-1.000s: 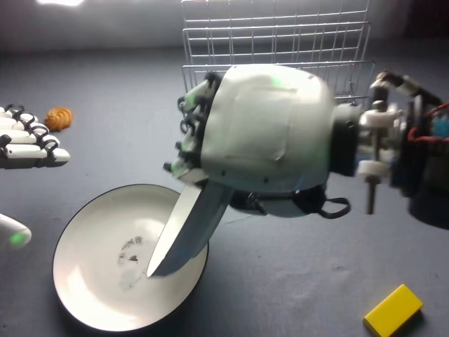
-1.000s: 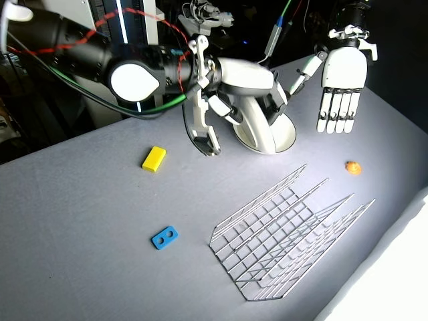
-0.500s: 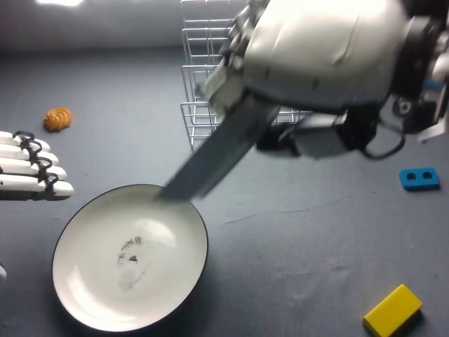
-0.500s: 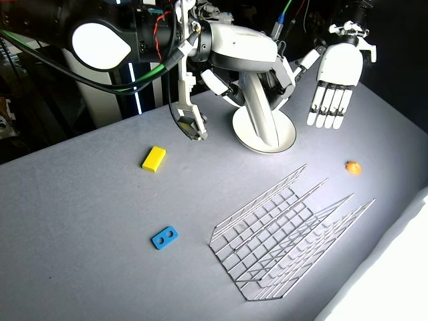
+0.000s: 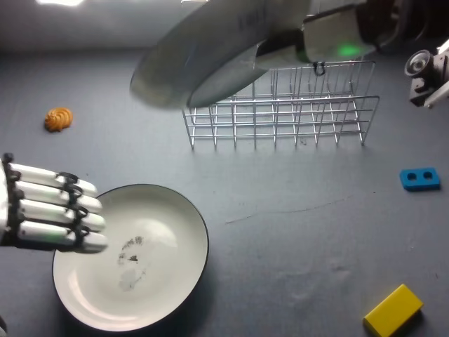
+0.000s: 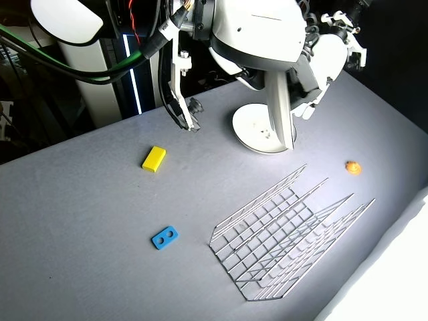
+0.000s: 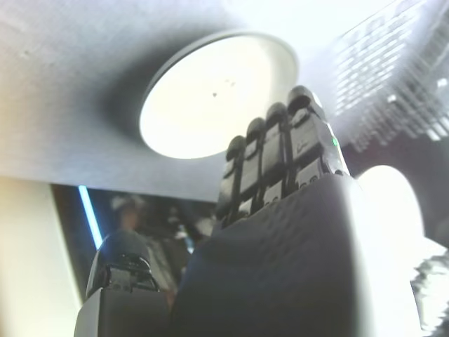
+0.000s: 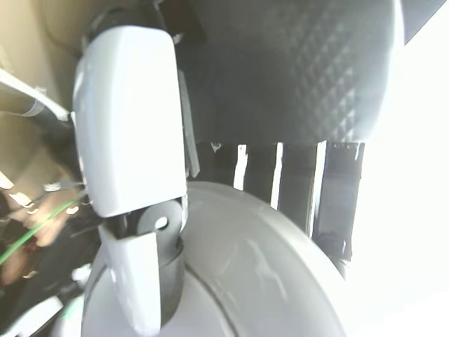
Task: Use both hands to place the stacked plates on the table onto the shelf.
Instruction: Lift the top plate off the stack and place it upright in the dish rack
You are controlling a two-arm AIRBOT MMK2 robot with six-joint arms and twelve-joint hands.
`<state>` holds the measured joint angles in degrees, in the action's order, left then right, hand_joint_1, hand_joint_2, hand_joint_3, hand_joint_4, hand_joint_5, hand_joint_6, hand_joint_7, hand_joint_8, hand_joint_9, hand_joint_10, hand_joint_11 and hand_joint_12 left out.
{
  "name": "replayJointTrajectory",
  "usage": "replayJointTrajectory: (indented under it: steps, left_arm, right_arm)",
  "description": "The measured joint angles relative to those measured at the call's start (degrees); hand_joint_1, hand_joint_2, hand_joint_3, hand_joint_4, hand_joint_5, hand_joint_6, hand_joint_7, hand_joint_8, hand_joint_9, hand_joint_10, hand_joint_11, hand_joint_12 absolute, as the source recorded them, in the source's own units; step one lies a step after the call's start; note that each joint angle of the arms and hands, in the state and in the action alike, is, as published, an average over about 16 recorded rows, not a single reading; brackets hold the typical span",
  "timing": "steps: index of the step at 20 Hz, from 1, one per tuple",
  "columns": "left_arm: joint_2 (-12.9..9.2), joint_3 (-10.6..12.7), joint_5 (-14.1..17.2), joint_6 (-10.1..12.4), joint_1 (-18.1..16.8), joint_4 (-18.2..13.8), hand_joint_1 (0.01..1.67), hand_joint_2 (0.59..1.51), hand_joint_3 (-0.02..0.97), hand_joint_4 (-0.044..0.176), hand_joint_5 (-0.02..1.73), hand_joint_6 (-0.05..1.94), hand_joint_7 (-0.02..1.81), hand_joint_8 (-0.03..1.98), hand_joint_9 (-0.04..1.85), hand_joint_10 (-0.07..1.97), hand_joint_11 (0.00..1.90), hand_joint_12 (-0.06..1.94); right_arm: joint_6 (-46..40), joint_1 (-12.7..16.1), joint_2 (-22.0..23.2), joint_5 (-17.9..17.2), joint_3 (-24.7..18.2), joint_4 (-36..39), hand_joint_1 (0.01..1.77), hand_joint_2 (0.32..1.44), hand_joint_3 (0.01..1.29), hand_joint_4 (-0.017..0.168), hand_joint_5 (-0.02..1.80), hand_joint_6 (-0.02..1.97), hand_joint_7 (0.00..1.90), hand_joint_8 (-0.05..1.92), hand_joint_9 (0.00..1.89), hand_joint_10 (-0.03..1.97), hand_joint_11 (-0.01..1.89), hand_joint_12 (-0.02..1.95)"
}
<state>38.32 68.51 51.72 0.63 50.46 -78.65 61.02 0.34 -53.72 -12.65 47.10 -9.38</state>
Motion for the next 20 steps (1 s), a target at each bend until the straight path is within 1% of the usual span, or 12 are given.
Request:
replayJointTrajectory:
  steps: [3,6,9,13,16,20]
  left_arm:
    - [0.5,-1.0,-0.1,-0.2,-0.2,-1.6,0.02,1.13,-0.001,0.0,0.06,0.02,0.06,0.02,0.03,0.01,0.02,0.05]
    - [1.1,-2.1,-2.0,-0.3,-0.2,-2.8,0.02,1.133,0.0,0.0,0.06,0.02,0.06,0.02,0.03,0.01,0.02,0.04]
    - [1.7,-3.0,-5.0,-0.4,-0.1,-3.2,0.02,1.135,0.0,0.0,0.06,0.02,0.06,0.02,0.03,0.01,0.02,0.03]
    - [2.4,-3.5,-10.3,-0.4,0.6,-3.2,0.02,1.139,-0.001,0.0,0.05,0.02,0.05,0.02,0.02,0.01,0.02,0.02]
    - [2.8,-3.7,-14.0,-0.4,1.5,-2.2,0.02,1.142,-0.001,0.0,0.05,0.02,0.05,0.02,0.01,0.0,0.02,0.01]
    - [3.0,-4.0,-17.9,-0.3,3.1,-0.2,0.02,1.144,-0.001,0.0,0.05,0.02,0.05,0.02,0.0,-0.01,0.02,0.01]
  right_arm:
    - [-2.3,1.4,-0.1,1.1,1.5,-3.0,1.19,1.01,0.01,0.003,0.92,0.99,1.02,1.02,1.0,0.75,0.73,1.33]
    - [-4.5,2.1,-0.3,1.9,2.8,-4.3,1.2,1.01,0.01,0.003,0.92,0.99,1.02,1.02,1.0,0.75,0.73,1.33]
    - [-6.4,2.1,-0.5,2.1,3.8,-4.9,1.2,1.01,0.01,0.002,0.93,0.98,1.02,1.01,1.0,0.75,0.74,1.32]
    - [-7.9,1.3,-0.8,1.7,4.6,-4.6,1.21,1.01,0.01,0.004,0.93,0.98,1.03,1.0,1.01,0.75,0.75,1.32]
    - [-8.0,0.6,-1.1,1.4,5.1,-4.4,1.21,1.01,0.01,0.006,0.93,0.98,1.03,0.99,1.01,0.75,0.76,1.33]
    - [-8.1,0.1,-1.7,0.8,6.2,-4.4,1.21,1.01,0.01,0.01,0.93,1.0,1.03,0.99,1.01,0.75,0.76,1.34]
